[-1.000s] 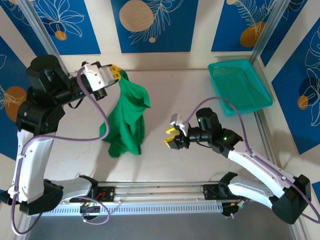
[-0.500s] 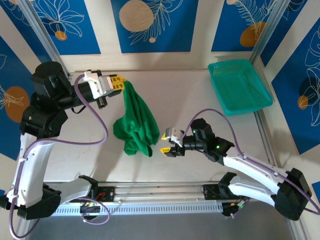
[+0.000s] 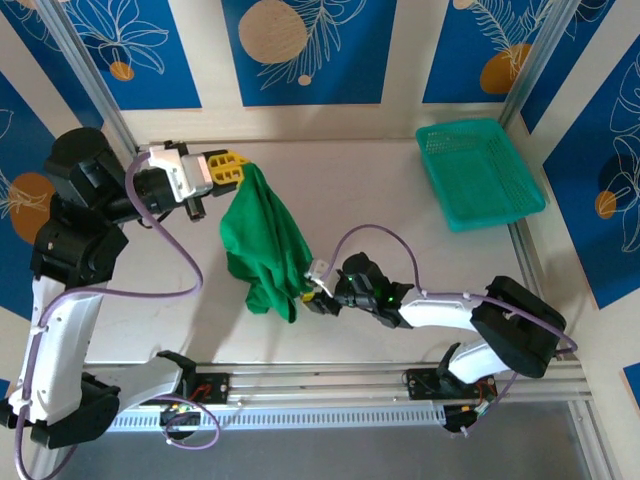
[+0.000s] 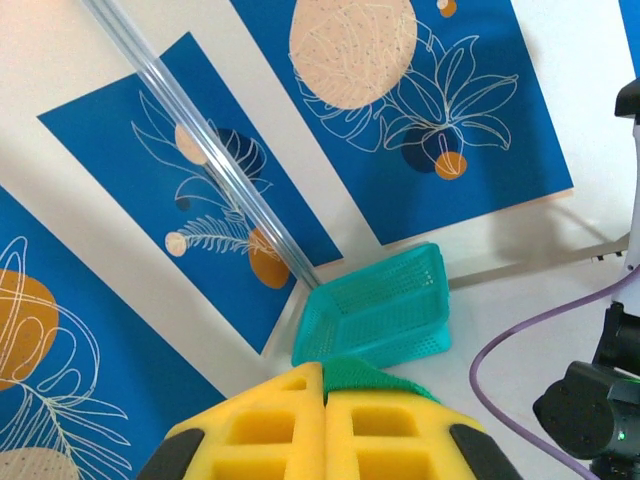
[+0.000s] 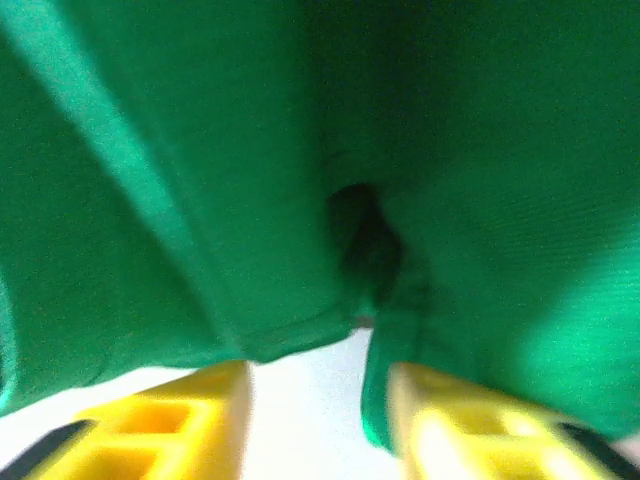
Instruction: Fold the inside-out t-shirt
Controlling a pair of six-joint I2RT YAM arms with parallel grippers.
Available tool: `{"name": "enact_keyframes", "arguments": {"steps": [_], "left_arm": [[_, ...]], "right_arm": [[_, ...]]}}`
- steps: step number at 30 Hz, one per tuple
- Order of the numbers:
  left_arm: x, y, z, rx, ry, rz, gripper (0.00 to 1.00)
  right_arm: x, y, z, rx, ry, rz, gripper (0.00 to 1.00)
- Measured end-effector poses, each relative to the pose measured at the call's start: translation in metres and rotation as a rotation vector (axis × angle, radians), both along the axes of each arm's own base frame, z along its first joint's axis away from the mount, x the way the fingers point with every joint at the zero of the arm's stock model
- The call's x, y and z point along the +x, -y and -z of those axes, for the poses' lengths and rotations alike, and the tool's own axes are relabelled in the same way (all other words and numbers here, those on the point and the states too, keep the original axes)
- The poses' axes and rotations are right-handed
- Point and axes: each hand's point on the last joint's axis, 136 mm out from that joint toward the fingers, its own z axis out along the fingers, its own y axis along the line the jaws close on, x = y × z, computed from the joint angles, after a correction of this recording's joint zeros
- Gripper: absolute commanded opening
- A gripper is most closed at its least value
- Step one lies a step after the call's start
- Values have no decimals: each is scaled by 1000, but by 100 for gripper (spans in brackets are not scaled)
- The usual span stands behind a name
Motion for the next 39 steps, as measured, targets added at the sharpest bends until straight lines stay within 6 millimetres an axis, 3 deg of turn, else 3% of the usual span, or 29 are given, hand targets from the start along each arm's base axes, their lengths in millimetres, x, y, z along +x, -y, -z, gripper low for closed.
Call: {"name": "enact_keyframes", "arguments": {"steps": [2,6,9,15,19,28,30,32,34,39], "left_arm": [[-2,-1,-1,-1,4,0,0],[-4,-2,-1,0,1,-2,0],[-4,-2,1,3,-5,-5,0],[-3,-3,3,10,-7,-10,0],[-3,-3,2,11,1,-16,0],[-4,-4,1,10,5,-19,0],[-5,-5,0,9,8,-24,0],[-6,-6,0,8,13,-25,0],[-7,-6,-1,8,16,-27,0],[-6,-8,2,18,8,-44,0]], "right_arm": [[3,-2,-7,26,8,6,14],[1,-7,-15,68,1,-19,13],[-9,-11,-19,90,-1,-59,19],[-41,0,-14,104,-23,-149,40],[-52,4,-7,99,-45,-190,45],[-36,-13,-10,118,-17,-177,51],[-31,-18,-10,123,-7,-164,45],[-28,-21,-8,127,-4,-151,17],[-25,-22,-7,128,1,-140,0],[-19,-14,-14,154,44,-78,0]]}}
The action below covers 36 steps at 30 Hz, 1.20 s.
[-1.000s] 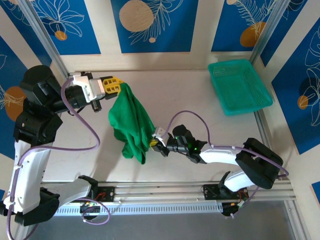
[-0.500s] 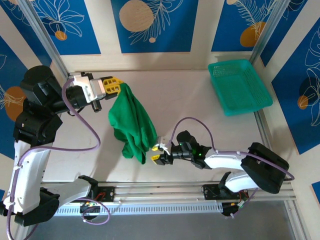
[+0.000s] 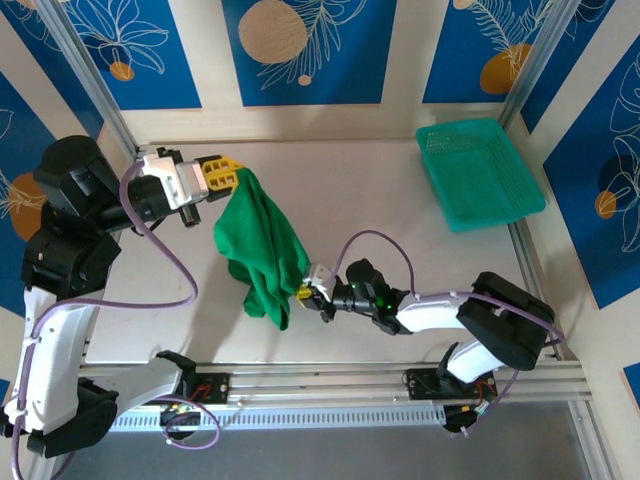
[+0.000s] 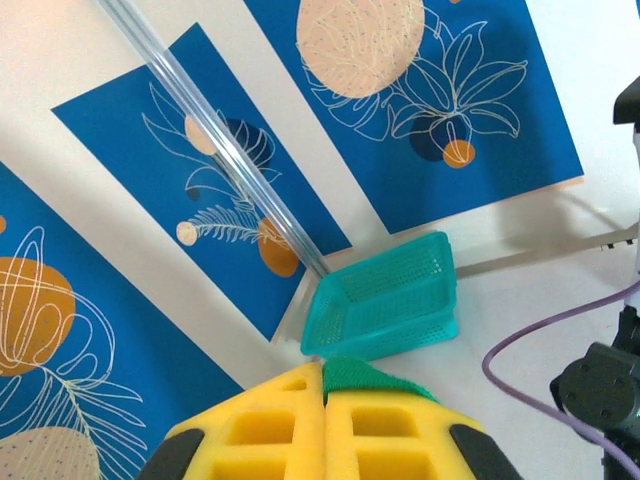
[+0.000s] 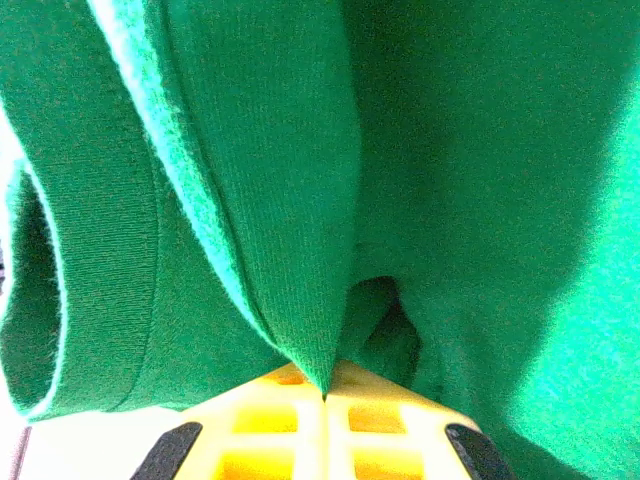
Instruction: Fold the inside-out t-shirt
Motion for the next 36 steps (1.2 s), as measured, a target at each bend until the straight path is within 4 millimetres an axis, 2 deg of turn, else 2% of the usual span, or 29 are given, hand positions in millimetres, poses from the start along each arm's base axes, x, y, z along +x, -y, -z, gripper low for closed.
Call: {"name": "enact_keyframes", "arguments": {"steps": [2,5,8,11,15,18,22,25,28,31,33,35,36], "left_arm": [[1,-1,1,3,-3,-15,0],[4,-4,2,5,-2,-43,0],[13,-10,4,3,-8,-113,0],[28,-21,8,-11,-21,-223,0],[45,-38,9,-50,-67,-365,0],[47,-41,1,-86,-81,-383,0],[33,-35,-10,-137,-96,-309,0],[13,-29,-15,-154,-99,-218,0],[-8,-26,-22,-159,-88,-144,0],[-17,-25,-28,-160,-76,-116,0],[-17,-25,-30,-157,-66,-115,0],[-7,-22,-27,-140,-67,-125,0],[4,-19,-22,-123,-77,-132,0]], "right_arm": [[-1,10,-6,10,15,23,0],[-5,22,-28,32,59,34,0],[-13,37,-64,58,130,36,0],[-17,61,-107,82,199,79,0],[-10,116,-191,137,335,246,0],[-15,164,-259,170,454,378,0],[-46,208,-338,210,582,453,0],[-76,230,-381,252,641,451,0],[-104,248,-414,286,695,447,0],[-113,257,-431,287,736,460,0],[-101,254,-431,249,741,483,0],[-77,246,-424,180,738,513,0],[-57,238,-416,124,732,535,0]]}}
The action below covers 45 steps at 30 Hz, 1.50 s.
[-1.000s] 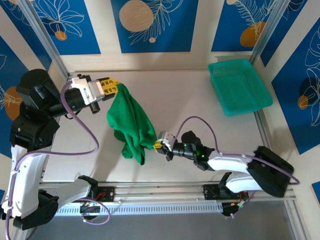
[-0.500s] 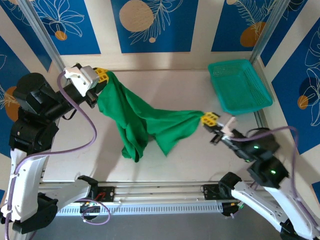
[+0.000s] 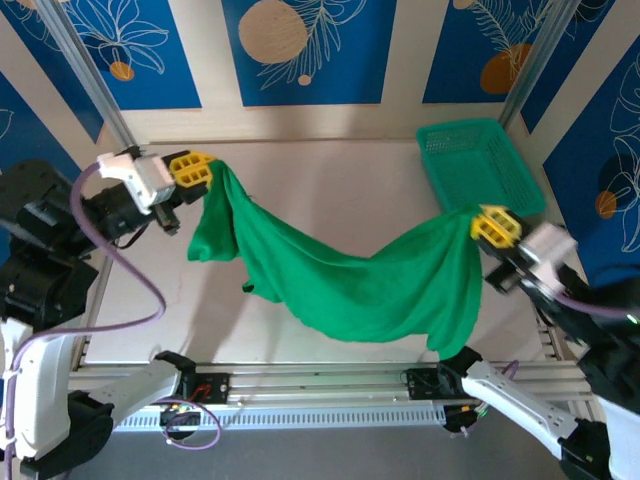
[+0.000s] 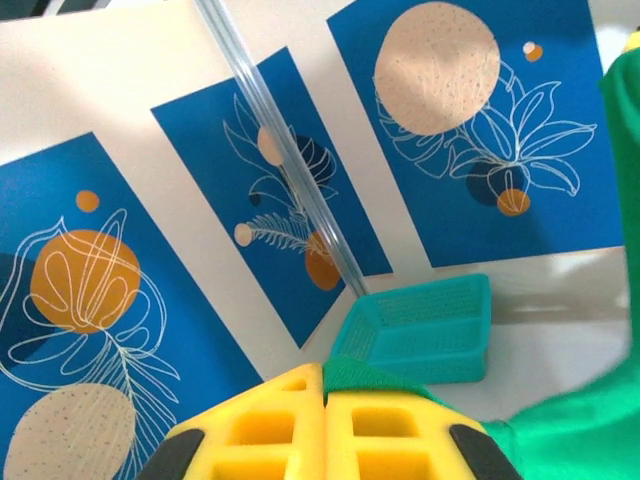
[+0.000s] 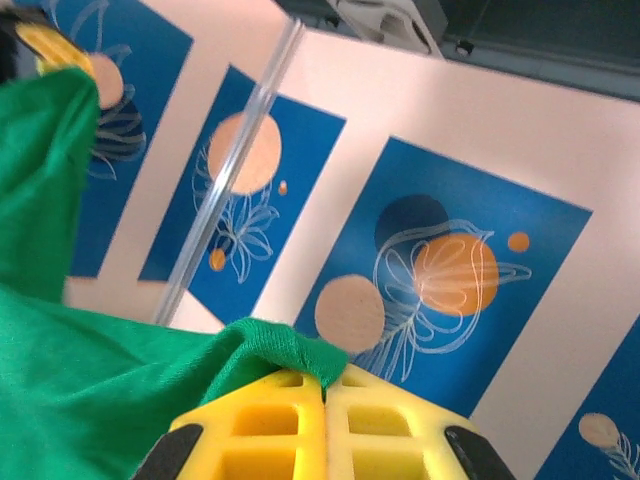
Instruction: Fold the inside-out t-shirt
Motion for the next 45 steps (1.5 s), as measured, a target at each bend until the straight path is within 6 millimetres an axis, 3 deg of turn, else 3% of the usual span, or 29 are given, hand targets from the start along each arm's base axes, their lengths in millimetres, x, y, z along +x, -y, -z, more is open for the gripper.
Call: {"name": "enact_keyframes", "arguments": {"steps": [4,7,10,13,17,20,27,30,33,38,41,45], "left_arm": [[73,7,36,58,-118,-59,0],[137,-2,71,60,-237,-116,0],[184,-23,97,27,-341,-165,0],[200,-40,98,-17,-372,-175,0],[193,-48,75,-54,-313,-194,0],[170,-53,52,-55,-240,-227,0],[80,-52,-18,-62,-16,-187,0],[46,-49,-34,-69,43,-149,0],[24,-47,-41,-73,76,-127,0],[13,-46,-43,-73,89,-115,0],[23,-46,-39,-71,64,-115,0],[50,-44,-28,-65,11,-112,0]], "right_arm": [[90,-28,53,-159,-159,133,0],[165,-5,95,-124,-342,240,0],[212,23,127,-36,-477,286,0],[232,19,132,11,-514,235,0],[229,9,113,44,-481,165,0],[208,6,91,57,-426,136,0],[117,11,24,73,-236,119,0],[81,14,4,75,-168,120,0],[59,17,-11,69,-125,129,0],[53,20,-16,62,-124,149,0],[62,20,-13,56,-141,156,0],[93,19,-3,43,-186,165,0]]}}
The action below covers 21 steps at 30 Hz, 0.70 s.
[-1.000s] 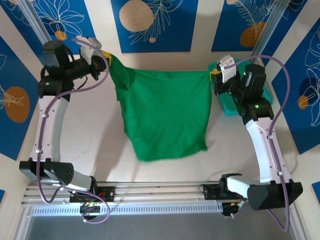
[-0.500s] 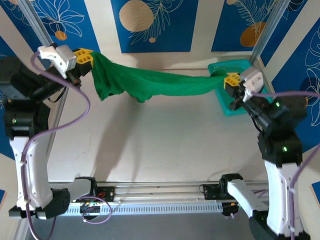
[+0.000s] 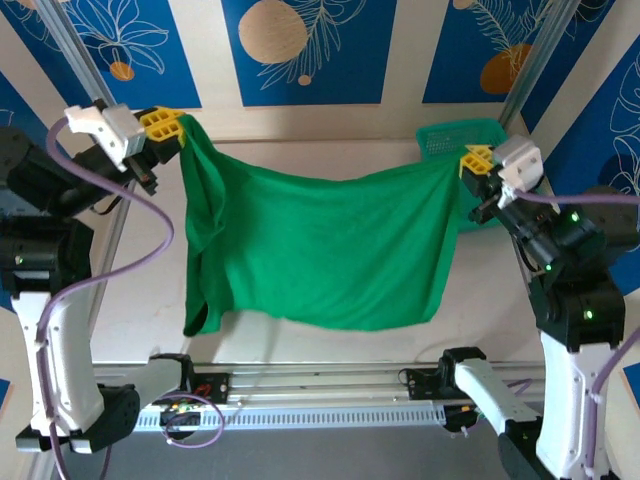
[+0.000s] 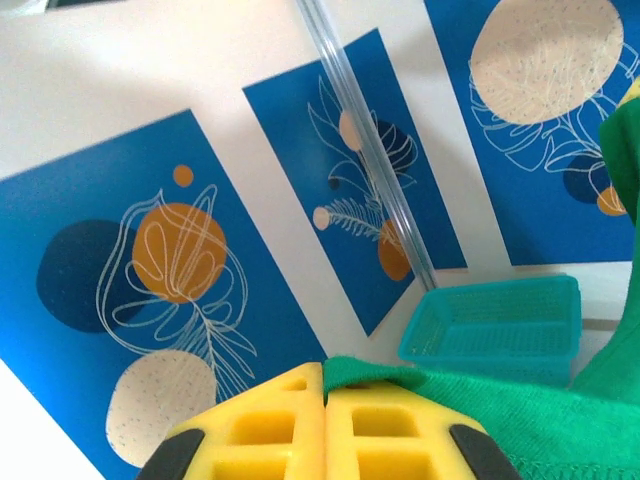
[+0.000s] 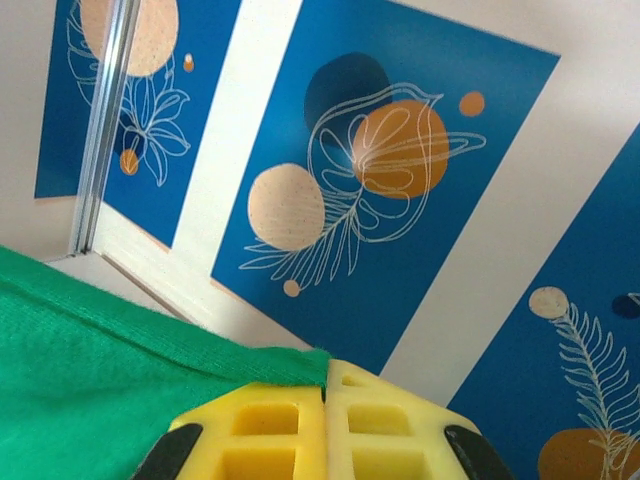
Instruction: Fold the inside-out t-shirt
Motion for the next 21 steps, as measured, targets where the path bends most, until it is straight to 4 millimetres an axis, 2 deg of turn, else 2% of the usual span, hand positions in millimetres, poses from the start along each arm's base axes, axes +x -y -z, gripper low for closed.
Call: {"name": "enact_keyframes", "arguments": {"steps": [4,9,12,14,16,18,21], "left_arm": [[43,1,17,2,-65,-1,0],[122,0,58,-1,-186,-9,0],[164,-1,81,-8,-260,-14,0],[182,-1,84,-12,-278,-8,0],[193,0,80,-15,-271,-3,0],[196,0,69,-15,-242,0,0],[187,0,28,-16,-126,3,0]], "right_arm": [[53,-3,26,-9,-82,3,0],[135,1,74,-7,-222,26,0],[174,5,105,7,-301,34,0],[191,7,120,15,-343,38,0],[200,9,123,27,-358,38,0],[203,12,115,42,-342,37,0],[203,25,77,70,-256,42,0]]}}
